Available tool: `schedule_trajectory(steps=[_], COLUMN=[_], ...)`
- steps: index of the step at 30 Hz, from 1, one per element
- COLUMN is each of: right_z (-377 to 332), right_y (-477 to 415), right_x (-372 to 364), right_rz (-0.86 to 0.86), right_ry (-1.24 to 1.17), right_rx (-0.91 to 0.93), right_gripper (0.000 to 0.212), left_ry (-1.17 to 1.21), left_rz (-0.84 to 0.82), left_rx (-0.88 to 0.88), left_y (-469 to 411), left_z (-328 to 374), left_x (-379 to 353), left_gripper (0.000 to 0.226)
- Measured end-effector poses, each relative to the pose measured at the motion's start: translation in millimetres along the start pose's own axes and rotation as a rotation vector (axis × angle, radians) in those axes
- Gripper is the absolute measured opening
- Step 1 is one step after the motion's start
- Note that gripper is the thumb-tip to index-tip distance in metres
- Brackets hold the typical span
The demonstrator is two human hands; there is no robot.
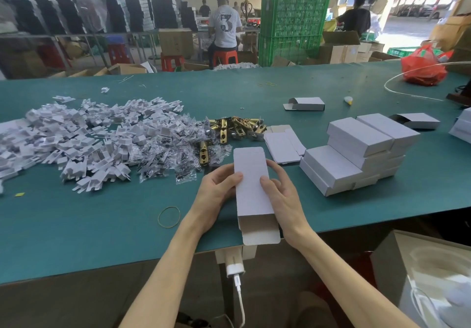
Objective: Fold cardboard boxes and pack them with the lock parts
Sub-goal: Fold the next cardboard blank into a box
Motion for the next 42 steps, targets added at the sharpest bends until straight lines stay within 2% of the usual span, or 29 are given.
schedule_trajectory(steps=[10, 15, 21, 33, 42], right_z=[1.5, 1.3, 3.0, 5.2, 4.4], right_y=[0.5, 0.6, 0.4, -0.1, 1.5], right_x=[3.4, 2.8, 3.3, 2.1, 3.8], right_rz=[0.032, 0.013, 0.011, 0.036, 0.031], right_ry=[-0.067, -0.063, -0.055, -0.028, -0.048], right_rx=[-0.051, -0.056, -0.077, -0.099, -0.096], right_gripper=[0.023, 0.017, 0.016, 0.026, 0.018], left_ry=[-0.005, -0.054, -0.144, -0.163, -0.205], left_rz=[-0.030, 0.013, -0.021, 0.017, 0.001], left_rx=[-0.011, -0.063, -0.052, -0.035, -0.022], left_y=[1.9, -0.2, 0.3, -0.6, -0.9], left_z=[2.6, 3.0, 1.7, -1.4, -3.3], left_x=[-4.8, -0.7, -1.4, -0.1, 0.7], left_gripper=[0.021, 0.060, 0.036, 0.028, 0.027])
Point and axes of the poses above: each hand's wrist, its own y-axis away from the middle knuckle, its own x-axis out of the back of the hand, z = x × y, the point moved 4 cm from there along -y, towards the middle knuckle, and after that the axes turned 4 degrees about y, right-handed, at the moved point
